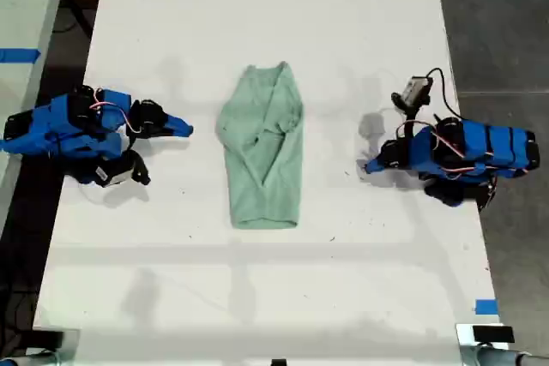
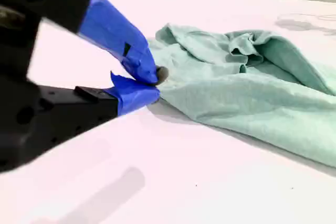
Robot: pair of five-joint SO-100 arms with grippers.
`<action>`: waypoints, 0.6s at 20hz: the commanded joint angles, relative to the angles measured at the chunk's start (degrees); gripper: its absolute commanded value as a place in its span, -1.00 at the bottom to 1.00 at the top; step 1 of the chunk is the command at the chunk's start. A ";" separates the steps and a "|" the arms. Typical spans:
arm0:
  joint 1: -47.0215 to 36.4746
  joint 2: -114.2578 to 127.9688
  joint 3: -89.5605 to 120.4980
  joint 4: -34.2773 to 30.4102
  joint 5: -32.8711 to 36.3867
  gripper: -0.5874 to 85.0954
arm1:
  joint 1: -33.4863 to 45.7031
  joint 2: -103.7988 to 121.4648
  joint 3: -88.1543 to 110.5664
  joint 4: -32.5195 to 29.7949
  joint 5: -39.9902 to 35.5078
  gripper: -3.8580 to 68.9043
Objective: Fold t shirt
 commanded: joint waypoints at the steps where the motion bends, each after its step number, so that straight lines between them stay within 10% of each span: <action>1: 1.49 0.79 -1.05 2.64 -3.16 -0.99 | 4.66 0.62 0.88 0.26 4.22 -0.93; 12: 2.72 0.62 -5.45 7.03 -11.78 -0.99 | 0.44 0.44 -0.18 -0.97 15.47 -0.92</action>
